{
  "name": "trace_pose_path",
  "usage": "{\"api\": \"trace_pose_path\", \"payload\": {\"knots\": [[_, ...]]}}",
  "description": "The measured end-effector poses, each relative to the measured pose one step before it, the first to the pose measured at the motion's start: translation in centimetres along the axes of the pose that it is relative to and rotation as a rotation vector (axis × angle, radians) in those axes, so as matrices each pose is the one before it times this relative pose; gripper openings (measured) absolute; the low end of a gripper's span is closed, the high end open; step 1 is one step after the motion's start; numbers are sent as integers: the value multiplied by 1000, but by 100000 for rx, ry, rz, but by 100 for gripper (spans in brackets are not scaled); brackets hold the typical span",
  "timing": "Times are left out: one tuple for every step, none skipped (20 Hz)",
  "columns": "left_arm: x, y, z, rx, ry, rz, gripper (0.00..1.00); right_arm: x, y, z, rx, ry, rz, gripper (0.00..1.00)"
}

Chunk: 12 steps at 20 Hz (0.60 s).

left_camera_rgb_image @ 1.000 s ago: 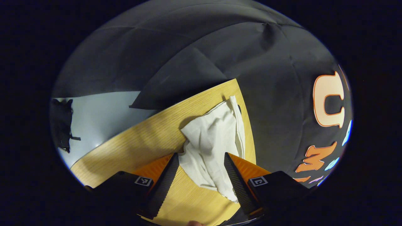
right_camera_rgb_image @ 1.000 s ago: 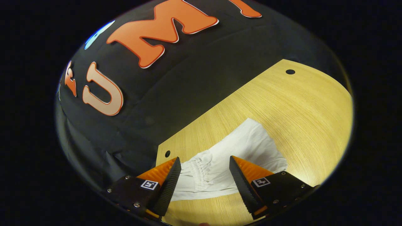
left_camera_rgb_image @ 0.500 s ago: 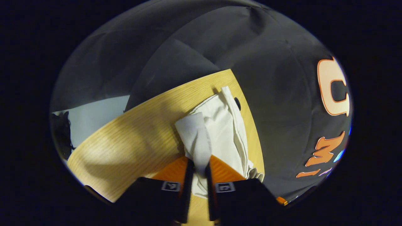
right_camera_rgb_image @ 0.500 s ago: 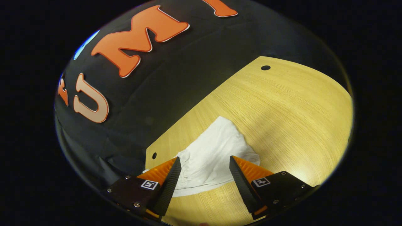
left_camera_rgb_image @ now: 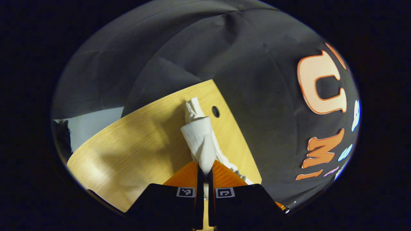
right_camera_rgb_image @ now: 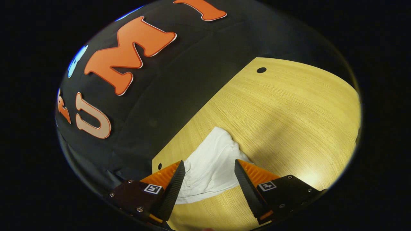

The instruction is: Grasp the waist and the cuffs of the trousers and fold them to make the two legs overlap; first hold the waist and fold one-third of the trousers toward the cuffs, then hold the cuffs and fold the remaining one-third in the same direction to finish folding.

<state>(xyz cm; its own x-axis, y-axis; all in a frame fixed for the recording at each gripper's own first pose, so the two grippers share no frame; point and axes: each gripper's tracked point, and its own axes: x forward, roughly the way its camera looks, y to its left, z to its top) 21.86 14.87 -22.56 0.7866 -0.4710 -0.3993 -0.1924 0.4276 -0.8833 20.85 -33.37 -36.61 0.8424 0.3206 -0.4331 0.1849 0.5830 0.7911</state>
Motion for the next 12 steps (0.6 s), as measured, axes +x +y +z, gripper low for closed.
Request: {"api": "trace_pose_path", "payload": {"knots": [[-646, -2190, 149, 550, -1208, -2675, 10, -84, 32, 431, 222, -233, 910, 93], [-352, -1783, -10, 1328, -933, -2178, 10, -129, -131, 649, -78, -323, 1175, 93], [-346, -1663, -132, 1816, -596, -1707, 9, -262, -124, 367, -234, -442, 513, 93], [-428, -1362, -61, 2703, -359, -1647, 10, -252, -272, 588, -398, -365, 506, 93], [-105, -1336, -189, 3574, -441, -532, 10, -265, -492, 590, -1213, -336, -542, 93], [152, -1361, -407, 3491, 252, -947, 10, -235, -574, 606, -1754, -895, -671, 93], [100, -1472, -430, 2784, 120, -935, 10, -313, -422, 648, -1348, -776, -563, 93], [65, -1500, -290, 2453, 273, -1566, 10, -268, -378, 688, -894, -572, -47, 93], [183, -1415, -288, 2523, 256, -1172, 10, -256, -299, 536, -770, -658, 29, 93], [376, -1302, -498, 2723, 189, -901, 10, -340, -497, 544, -678, -748, -249, 93], [351, -1092, -293, 2577, 319, -847, 10, -272, -508, 329, -682, -466, -85, 93], [412, -1485, -321, 1800, 279, -1120, 10, -304, -622, 361, -372, -229, -653, 93]]}}
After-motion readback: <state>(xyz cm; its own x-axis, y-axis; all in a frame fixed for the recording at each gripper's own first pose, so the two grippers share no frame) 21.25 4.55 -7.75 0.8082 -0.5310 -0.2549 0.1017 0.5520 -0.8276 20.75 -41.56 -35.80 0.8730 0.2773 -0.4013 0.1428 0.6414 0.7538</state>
